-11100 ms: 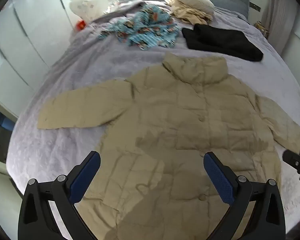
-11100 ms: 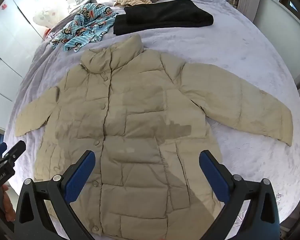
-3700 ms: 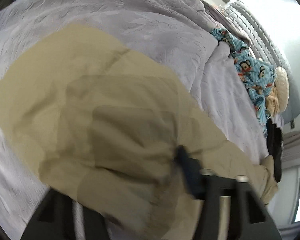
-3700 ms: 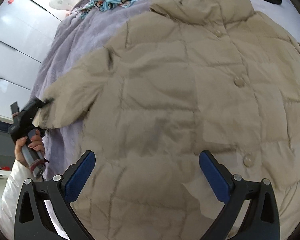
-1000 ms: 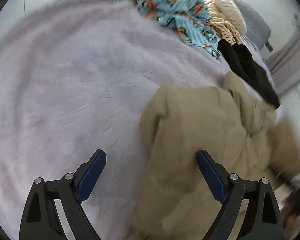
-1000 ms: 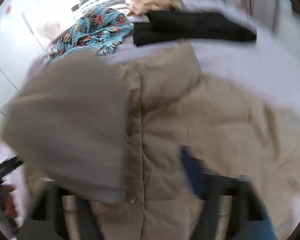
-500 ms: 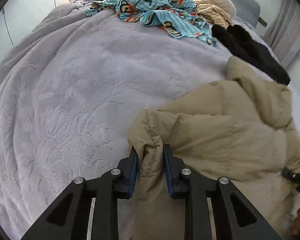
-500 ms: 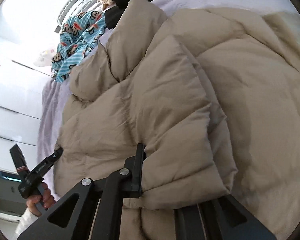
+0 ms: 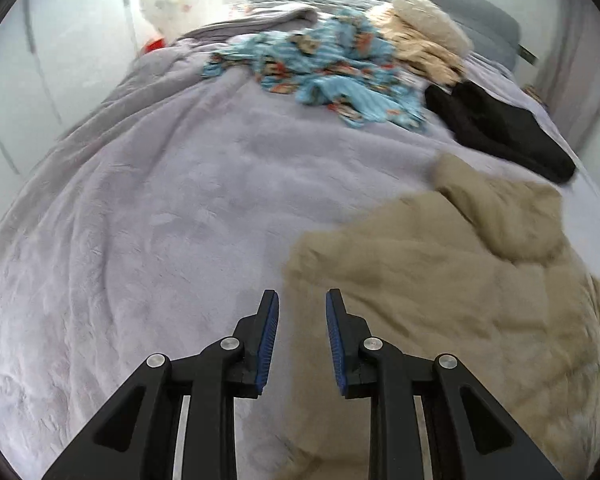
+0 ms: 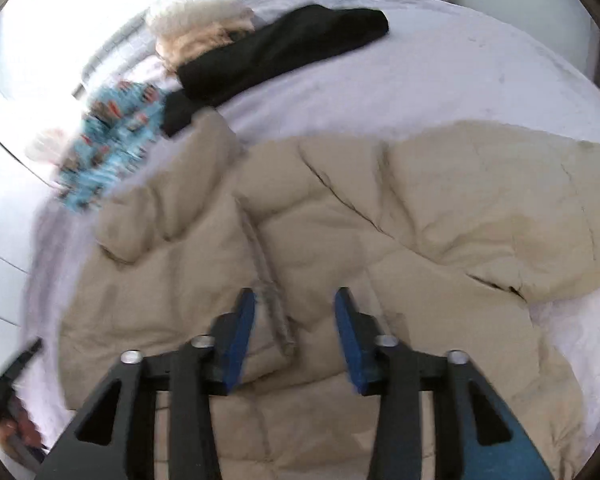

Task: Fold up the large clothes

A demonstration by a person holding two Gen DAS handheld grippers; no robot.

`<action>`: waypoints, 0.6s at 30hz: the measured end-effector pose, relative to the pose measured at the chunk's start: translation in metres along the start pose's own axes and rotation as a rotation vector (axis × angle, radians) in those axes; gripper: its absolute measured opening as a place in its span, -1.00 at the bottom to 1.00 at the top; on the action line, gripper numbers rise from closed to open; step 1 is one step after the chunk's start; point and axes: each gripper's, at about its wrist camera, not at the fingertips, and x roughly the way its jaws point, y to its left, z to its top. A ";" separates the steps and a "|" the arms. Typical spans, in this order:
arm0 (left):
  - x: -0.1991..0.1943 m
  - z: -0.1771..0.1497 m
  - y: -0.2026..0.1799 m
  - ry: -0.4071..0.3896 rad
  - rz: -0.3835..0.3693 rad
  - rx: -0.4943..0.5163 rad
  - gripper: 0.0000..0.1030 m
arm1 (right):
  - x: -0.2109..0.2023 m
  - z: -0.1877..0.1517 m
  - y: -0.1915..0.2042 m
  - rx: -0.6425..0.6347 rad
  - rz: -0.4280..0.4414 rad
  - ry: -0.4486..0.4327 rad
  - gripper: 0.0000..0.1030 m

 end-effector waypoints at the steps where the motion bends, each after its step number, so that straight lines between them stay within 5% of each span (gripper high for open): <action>1: 0.001 -0.005 -0.007 0.010 -0.006 0.019 -0.49 | 0.000 0.001 0.005 -0.024 0.038 0.012 -0.52; 4: 0.023 -0.025 -0.026 0.078 0.031 0.066 -0.49 | 0.019 -0.001 0.019 -0.085 0.109 0.080 -0.63; 8: 0.048 -0.046 -0.028 0.083 0.061 0.075 -0.48 | 0.059 -0.015 0.013 -0.089 0.040 0.215 -0.78; 18: 0.025 -0.035 -0.049 0.134 0.106 0.108 -0.48 | 0.021 -0.019 -0.030 0.007 0.106 0.209 -0.70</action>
